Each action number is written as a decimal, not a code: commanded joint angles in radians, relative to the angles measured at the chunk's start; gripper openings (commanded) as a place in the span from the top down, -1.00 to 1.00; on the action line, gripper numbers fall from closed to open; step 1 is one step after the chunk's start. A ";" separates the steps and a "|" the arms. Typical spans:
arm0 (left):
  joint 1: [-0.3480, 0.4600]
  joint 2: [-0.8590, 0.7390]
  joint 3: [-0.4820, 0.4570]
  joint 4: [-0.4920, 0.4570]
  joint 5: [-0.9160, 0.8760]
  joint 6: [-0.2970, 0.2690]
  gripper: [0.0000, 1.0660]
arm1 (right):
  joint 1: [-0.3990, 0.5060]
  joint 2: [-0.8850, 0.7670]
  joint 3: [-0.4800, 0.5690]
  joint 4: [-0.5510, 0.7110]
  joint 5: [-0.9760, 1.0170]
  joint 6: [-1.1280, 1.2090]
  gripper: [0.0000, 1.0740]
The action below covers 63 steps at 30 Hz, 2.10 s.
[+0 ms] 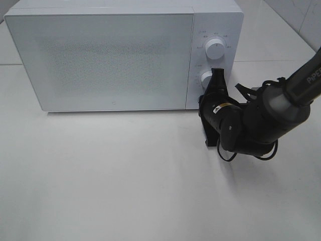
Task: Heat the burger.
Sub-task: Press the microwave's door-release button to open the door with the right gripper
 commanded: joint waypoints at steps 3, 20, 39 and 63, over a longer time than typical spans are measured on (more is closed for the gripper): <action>0.005 -0.007 0.004 -0.007 -0.007 0.003 -0.83 | -0.006 0.021 -0.032 0.013 -0.013 -0.008 1.00; 0.005 -0.007 0.004 -0.007 -0.007 0.003 -0.83 | -0.014 0.053 -0.133 0.065 -0.229 -0.066 1.00; 0.005 -0.007 0.004 -0.007 -0.007 0.003 -0.83 | -0.017 0.065 -0.184 0.066 -0.218 -0.100 1.00; 0.005 -0.007 0.004 -0.007 -0.007 0.003 -0.83 | -0.017 -0.145 0.011 0.092 0.216 -0.250 1.00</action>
